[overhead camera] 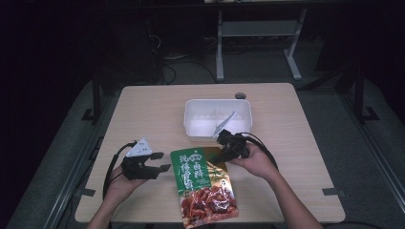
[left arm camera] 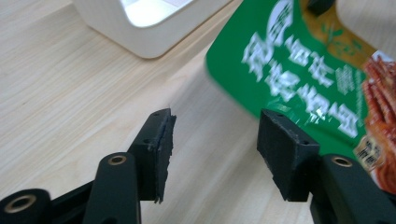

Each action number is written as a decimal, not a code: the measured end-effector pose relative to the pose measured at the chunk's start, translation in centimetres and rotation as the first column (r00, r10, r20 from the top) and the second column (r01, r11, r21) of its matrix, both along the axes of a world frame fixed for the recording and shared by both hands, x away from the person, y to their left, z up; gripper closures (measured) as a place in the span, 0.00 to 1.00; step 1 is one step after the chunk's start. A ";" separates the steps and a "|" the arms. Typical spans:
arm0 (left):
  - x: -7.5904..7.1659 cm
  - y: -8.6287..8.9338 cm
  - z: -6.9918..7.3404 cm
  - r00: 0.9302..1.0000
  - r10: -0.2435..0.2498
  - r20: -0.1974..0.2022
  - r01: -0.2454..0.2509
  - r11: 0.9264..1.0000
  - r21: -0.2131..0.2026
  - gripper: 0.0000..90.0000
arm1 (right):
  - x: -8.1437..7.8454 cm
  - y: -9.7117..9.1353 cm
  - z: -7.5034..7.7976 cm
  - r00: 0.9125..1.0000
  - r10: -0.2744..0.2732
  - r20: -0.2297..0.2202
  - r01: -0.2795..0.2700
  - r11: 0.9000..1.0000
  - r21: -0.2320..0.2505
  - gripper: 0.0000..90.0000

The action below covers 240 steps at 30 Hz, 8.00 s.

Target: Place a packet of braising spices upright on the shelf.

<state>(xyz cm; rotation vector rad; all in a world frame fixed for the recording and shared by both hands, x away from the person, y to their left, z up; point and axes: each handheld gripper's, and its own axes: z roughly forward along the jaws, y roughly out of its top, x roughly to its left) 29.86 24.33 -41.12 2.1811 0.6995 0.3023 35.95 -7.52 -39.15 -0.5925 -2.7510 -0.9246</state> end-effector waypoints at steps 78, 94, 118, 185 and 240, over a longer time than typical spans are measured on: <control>1.2 1.6 -1.1 0.995 0.095 -0.031 -0.094 0.995 0.034 0.43 | -0.4 -2.1 17.1 0.950 -0.266 0.165 0.247 0.960 0.130 1.00; 1.3 1.7 -1.3 0.995 0.094 -0.047 -0.092 0.995 0.029 0.41 | 3.0 -0.8 18.2 0.899 -0.379 0.219 0.348 0.922 0.170 1.00; 1.4 1.7 -1.3 0.995 0.093 -0.048 -0.092 0.995 0.024 0.41 | 6.6 1.1 16.3 0.849 -0.459 0.262 0.434 0.888 0.148 1.00; 1.5 1.9 -1.2 0.994 0.095 -0.056 -0.096 0.995 -0.010 0.40 | 9.5 2.6 9.2 0.805 -0.494 0.328 0.462 0.870 0.175 0.99; 1.5 1.7 -1.3 0.994 0.094 -0.059 -0.094 0.996 0.002 0.39 | 8.5 -0.6 8.7 0.864 -0.466 0.190 0.461 0.884 0.076 0.63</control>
